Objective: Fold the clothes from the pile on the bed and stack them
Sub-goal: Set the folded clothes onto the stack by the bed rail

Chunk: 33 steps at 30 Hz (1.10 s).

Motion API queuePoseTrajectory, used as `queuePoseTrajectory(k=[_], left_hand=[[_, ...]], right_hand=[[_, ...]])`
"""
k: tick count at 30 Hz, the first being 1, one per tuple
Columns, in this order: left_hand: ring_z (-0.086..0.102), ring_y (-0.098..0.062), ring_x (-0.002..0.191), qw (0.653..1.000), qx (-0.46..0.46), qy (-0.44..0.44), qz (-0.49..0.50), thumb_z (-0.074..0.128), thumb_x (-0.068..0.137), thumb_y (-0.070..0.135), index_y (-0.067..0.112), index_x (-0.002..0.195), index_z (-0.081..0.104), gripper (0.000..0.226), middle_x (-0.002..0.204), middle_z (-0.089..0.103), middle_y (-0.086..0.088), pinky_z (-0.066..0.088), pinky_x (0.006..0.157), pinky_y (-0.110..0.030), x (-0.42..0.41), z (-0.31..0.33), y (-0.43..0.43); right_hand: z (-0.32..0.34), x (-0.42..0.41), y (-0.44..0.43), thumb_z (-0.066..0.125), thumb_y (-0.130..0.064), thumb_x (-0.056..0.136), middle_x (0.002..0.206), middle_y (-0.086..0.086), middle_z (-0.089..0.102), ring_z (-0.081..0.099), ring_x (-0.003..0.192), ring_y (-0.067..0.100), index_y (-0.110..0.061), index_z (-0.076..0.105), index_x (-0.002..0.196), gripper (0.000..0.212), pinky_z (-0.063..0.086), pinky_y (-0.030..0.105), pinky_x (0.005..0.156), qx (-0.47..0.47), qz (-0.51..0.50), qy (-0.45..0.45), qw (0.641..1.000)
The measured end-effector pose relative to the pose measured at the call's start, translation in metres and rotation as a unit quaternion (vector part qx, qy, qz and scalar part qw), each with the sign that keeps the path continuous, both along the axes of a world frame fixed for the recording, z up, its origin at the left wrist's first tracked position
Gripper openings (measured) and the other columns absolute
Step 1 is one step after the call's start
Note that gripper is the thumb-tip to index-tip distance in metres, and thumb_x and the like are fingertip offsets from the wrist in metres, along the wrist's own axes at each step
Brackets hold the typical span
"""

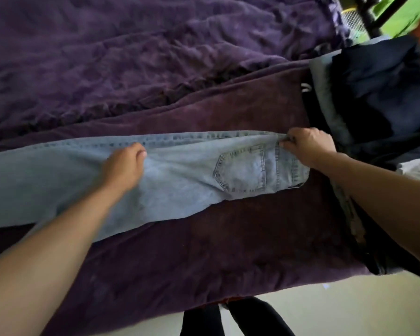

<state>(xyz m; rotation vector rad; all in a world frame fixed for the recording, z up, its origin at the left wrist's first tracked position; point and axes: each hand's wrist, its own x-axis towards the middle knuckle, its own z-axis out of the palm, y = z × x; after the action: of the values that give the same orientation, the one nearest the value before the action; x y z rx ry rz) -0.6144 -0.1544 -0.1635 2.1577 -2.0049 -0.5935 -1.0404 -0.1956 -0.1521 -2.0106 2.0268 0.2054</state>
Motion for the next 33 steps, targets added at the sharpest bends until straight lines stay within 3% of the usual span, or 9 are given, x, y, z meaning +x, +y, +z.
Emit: queuePoseTrajectory(k=[5, 9, 14, 17, 21, 25, 29, 33], left_hand=[[0.06, -0.043, 0.093, 0.999, 0.024, -0.042, 0.003, 0.053, 0.094, 0.029, 0.018, 0.094, 0.062, 0.014, 0.096, 0.066, -0.022, 0.046, 0.073, -0.044, 0.008, -0.07, -0.075], [0.06, -0.046, 0.092, 0.998, 0.027, -0.046, 0.026, 0.055, 0.092, 0.031, 0.016, 0.094, 0.063, 0.017, 0.097, 0.065, -0.025, 0.045, 0.073, -0.043, 0.003, -0.129, -0.1], [0.061, -0.04, 0.097, 0.996, 0.023, -0.037, 0.079, 0.057, 0.092, 0.032, 0.015, 0.096, 0.061, 0.018, 0.1, 0.068, -0.017, 0.044, 0.075, -0.04, -0.011, -0.176, -0.101], [0.058, -0.037, 0.103, 0.996, 0.019, -0.042, 0.073, 0.056, 0.092, 0.032, 0.014, 0.102, 0.059, 0.021, 0.106, 0.065, -0.015, 0.043, 0.081, -0.042, -0.014, -0.168, -0.094], [0.047, -0.035, 0.115, 0.993, 0.039, -0.099, 0.049, 0.061, 0.086, 0.027, 0.015, 0.118, 0.052, 0.035, 0.119, 0.054, -0.014, 0.035, 0.093, -0.048, 0.007, -0.138, -0.065], [0.045, -0.035, 0.113, 0.987, 0.039, -0.14, 0.072, 0.063, 0.083, 0.019, 0.012, 0.118, 0.053, 0.037, 0.117, 0.051, -0.015, 0.035, 0.091, -0.048, 0.06, -0.105, 0.002], [0.048, -0.037, 0.109, 0.977, 0.076, -0.146, 0.134, 0.065, 0.081, 0.013, 0.01, 0.113, 0.058, 0.034, 0.111, 0.052, -0.016, 0.039, 0.089, -0.048, 0.117, -0.077, 0.082], [0.049, -0.034, 0.111, 0.95, 0.159, -0.194, 0.187, 0.067, 0.081, 0.024, 0.012, 0.116, 0.054, 0.04, 0.115, 0.052, -0.013, 0.044, 0.089, -0.046, 0.18, -0.06, 0.149]], right_hand=[[-0.055, 0.013, -0.051, 0.06, -0.053, 0.084, 0.1, 0.017, 0.065, 0.062, 0.091, 0.039, -0.024, 0.06, 0.105, 0.036, 0.038, 0.035, 0.067, 0.009, -0.051, 0.039, 0.998], [-0.108, 0.016, -0.055, 0.059, -0.05, 0.086, 0.111, 0.015, 0.062, 0.059, 0.101, 0.038, -0.02, 0.057, 0.111, 0.039, 0.045, 0.041, 0.077, 0.009, -0.117, 0.045, 0.992], [-0.137, 0.014, -0.045, 0.055, -0.045, 0.09, 0.115, 0.02, 0.054, 0.051, 0.107, 0.041, -0.013, 0.051, 0.116, 0.041, 0.045, 0.048, 0.08, -0.036, -0.108, 0.06, 0.992], [-0.13, 0.022, -0.048, 0.054, -0.04, 0.092, 0.118, 0.022, 0.052, 0.049, 0.109, 0.043, -0.011, 0.049, 0.118, 0.039, 0.043, 0.051, 0.082, -0.019, -0.102, 0.095, 0.99], [-0.107, 0.048, -0.049, 0.058, -0.021, 0.087, 0.131, 0.022, 0.044, 0.036, 0.122, 0.041, -0.014, 0.046, 0.129, 0.045, 0.031, 0.057, 0.097, -0.031, -0.076, 0.126, 0.989], [-0.079, 0.096, -0.029, 0.069, -0.015, 0.072, 0.141, 0.013, 0.039, 0.026, 0.135, 0.034, -0.017, 0.051, 0.129, 0.06, 0.025, 0.055, 0.103, -0.092, -0.005, 0.038, 0.995], [-0.07, 0.17, 0.011, 0.066, -0.018, 0.078, 0.135, 0.012, 0.05, 0.041, 0.125, 0.035, -0.016, 0.06, 0.122, 0.044, 0.033, 0.05, 0.098, -0.061, 0.078, -0.036, 0.994], [-0.071, 0.256, 0.046, 0.063, -0.018, 0.084, 0.118, 0.01, 0.061, 0.053, 0.113, 0.033, -0.016, 0.065, 0.116, 0.032, 0.043, 0.044, 0.089, 0.014, 0.142, -0.117, 0.983]])
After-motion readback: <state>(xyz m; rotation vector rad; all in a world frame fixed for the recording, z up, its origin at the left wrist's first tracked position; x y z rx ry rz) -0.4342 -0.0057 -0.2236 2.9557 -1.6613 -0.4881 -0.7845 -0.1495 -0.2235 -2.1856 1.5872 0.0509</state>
